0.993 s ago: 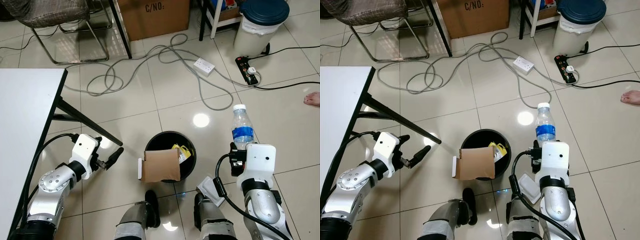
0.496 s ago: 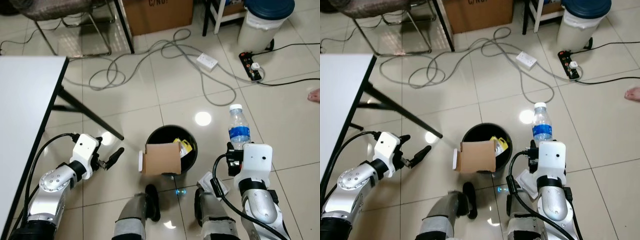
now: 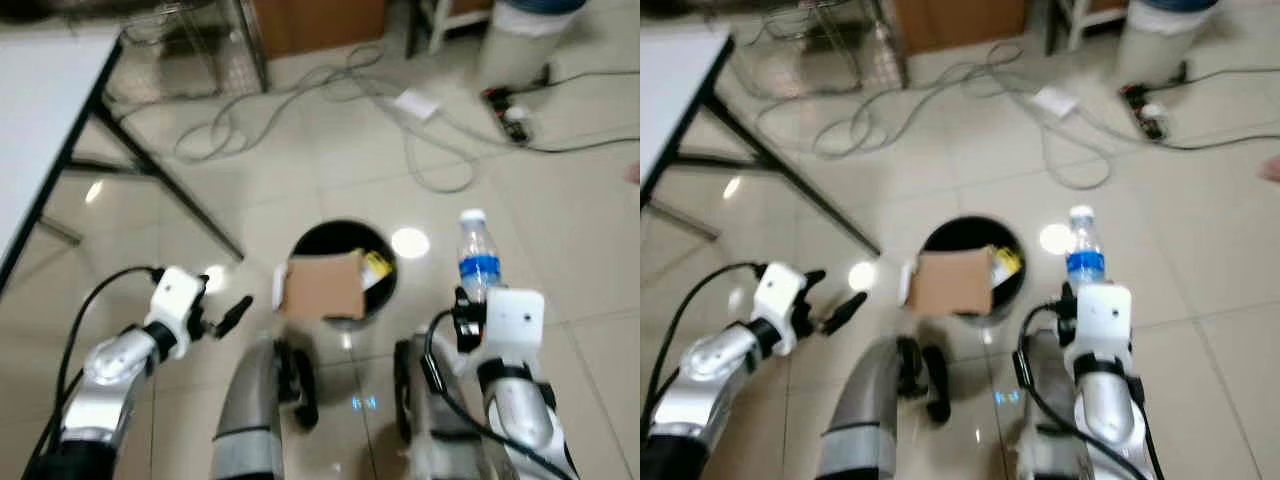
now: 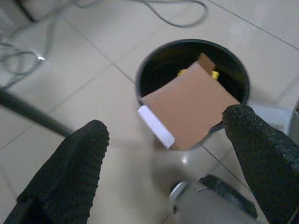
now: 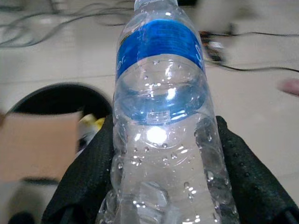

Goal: Picking trash to rubbish bin

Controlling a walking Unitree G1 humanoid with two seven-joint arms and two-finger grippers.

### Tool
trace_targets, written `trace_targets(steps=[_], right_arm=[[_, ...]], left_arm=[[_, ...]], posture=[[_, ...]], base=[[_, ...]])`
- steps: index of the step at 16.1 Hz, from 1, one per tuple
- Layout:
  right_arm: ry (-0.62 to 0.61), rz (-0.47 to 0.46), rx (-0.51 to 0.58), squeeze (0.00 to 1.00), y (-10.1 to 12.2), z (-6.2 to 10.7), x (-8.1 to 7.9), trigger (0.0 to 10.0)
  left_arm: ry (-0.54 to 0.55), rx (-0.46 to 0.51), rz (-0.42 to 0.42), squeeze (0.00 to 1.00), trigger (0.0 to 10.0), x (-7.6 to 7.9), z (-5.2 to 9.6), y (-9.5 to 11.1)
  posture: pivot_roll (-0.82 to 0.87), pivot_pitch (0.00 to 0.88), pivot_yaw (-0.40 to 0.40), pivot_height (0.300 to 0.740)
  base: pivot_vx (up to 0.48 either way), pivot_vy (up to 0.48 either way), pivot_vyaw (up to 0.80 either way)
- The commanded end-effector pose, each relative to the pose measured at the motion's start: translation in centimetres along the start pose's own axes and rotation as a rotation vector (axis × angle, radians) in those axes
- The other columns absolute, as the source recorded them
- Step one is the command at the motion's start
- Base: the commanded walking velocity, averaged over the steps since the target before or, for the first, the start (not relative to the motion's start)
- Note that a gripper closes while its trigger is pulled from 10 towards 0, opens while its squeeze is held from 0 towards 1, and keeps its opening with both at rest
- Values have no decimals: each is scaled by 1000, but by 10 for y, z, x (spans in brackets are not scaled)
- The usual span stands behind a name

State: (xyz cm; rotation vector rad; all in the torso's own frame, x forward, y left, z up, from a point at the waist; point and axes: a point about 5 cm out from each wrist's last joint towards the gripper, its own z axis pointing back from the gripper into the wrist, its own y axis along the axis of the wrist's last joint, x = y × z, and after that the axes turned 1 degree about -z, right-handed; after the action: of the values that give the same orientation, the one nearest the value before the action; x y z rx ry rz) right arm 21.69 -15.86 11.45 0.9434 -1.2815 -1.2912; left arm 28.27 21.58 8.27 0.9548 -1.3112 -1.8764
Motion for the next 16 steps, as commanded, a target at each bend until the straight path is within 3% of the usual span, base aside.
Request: trace_targets(steps=[1,7,16], right_arm=[[11,0,-11,0,-3,1,-3,10000],[11,1,-6,0,-3,3,-4,10000],[10,2,-8,0,-4,4,-6,10000]], left_arm=[[-9,-60,22,0,10000,4,8,-15],[-59,35,-9,0,10000,18,-2,10],[-96,45,4,0,10000,31,-2,15]], posture=[[-85,399,163,556],[-81,399,163,542],[-77,409,170,542]], base=[[0,0,0],[0,0,0],[0,0,0]])
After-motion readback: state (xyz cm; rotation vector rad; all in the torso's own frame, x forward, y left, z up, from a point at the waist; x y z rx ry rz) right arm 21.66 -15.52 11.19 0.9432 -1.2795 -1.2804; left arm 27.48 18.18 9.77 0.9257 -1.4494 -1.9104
